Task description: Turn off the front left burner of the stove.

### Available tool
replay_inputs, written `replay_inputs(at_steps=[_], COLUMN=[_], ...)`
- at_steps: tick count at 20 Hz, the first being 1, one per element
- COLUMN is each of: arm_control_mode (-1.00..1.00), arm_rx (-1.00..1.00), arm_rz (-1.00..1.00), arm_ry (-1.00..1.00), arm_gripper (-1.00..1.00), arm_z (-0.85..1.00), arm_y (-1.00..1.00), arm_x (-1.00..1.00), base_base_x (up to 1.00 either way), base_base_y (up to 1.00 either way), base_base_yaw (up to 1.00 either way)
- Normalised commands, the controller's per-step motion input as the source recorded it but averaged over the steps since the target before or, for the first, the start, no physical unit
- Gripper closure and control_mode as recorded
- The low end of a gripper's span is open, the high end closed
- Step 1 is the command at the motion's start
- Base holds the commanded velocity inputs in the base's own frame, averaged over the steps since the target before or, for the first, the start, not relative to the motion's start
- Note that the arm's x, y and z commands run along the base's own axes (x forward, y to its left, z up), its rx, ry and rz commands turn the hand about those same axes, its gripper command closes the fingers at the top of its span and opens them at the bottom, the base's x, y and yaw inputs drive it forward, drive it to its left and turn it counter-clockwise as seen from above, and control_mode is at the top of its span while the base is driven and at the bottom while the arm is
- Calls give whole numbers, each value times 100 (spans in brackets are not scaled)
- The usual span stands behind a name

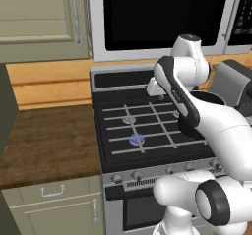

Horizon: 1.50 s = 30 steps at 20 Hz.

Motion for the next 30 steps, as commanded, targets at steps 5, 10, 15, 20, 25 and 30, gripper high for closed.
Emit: replay_inputs(at_steps=[5, 10, 15, 20, 25, 30], arm_control_mode=[-100, -100, -100, -100, -100, -100], arm_rx=[-3, -29, -26, -22, -19, -15], arm_rz=[1, 0, -2, 0, 0, 0], arm_ry=[-9, -6, 21, 10, 19, 12], arm_gripper=[-100, -100, -100, -100, -100, -100], arm_z=[-3, -35, -70, -73, -80, -83], arm_y=[10, 89, 88, 41, 44, 30], arm_x=[-40, -28, 0, -10, 0, 0], base_base_x=[0, 0, 0, 0, 0, 0], base_base_y=[0, 0, 0, 0, 0, 0], base_base_yaw=[0, 0, 0, 0, 0, 0])
